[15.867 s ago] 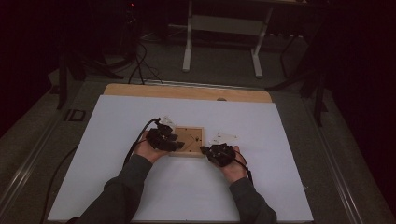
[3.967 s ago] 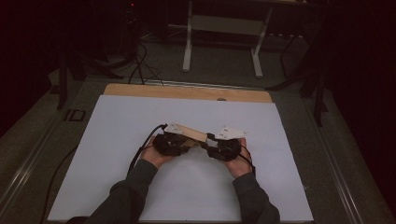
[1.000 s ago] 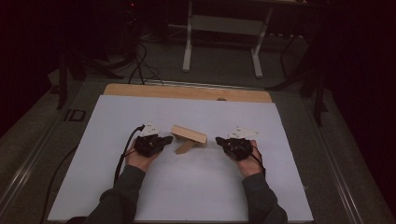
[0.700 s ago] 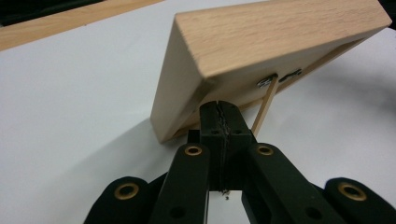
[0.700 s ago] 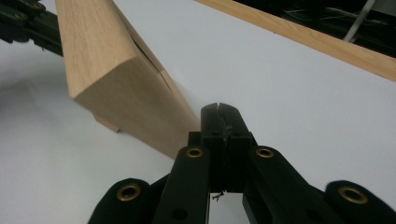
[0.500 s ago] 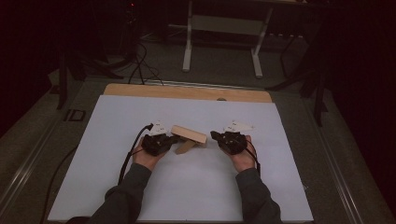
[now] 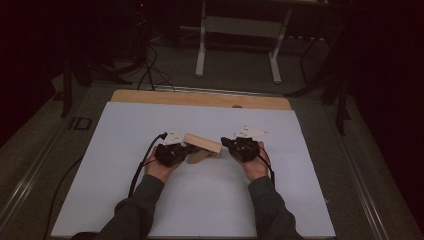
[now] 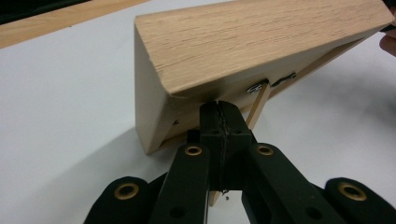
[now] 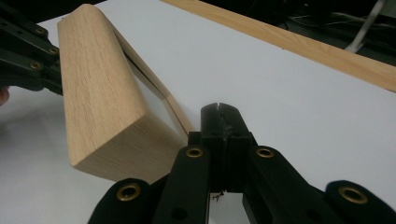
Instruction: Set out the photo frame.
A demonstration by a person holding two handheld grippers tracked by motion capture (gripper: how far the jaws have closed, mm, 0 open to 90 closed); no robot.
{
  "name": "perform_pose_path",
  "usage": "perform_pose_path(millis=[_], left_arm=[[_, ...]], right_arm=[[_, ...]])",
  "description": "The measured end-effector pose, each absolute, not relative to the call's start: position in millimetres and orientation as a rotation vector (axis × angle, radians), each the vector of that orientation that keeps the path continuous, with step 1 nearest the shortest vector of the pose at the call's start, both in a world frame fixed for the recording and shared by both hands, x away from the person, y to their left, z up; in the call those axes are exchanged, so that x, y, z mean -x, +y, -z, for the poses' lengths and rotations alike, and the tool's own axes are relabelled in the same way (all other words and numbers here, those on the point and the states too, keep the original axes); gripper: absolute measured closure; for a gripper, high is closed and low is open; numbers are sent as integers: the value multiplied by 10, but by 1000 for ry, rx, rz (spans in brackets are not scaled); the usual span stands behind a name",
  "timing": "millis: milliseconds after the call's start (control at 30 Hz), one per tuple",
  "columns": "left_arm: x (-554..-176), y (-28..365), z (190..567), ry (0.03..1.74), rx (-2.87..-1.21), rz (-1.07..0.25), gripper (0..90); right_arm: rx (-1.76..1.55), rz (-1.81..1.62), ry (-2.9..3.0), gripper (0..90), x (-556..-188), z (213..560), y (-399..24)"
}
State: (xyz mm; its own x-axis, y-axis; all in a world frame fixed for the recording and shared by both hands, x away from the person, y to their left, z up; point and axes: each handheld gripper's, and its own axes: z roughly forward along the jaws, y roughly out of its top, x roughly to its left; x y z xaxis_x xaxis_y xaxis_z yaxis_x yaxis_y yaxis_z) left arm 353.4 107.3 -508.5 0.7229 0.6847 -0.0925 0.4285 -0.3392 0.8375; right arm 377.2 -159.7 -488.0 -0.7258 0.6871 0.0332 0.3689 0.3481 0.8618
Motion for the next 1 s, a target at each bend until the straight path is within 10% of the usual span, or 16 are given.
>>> perform_pose_path(millis=[1000], left_arm=[[-3598, 1030, 5082, 860, -1993, -328, 898]], right_arm=[[-874, -1330, 2318, 897, -3699, 4877, -1566]])
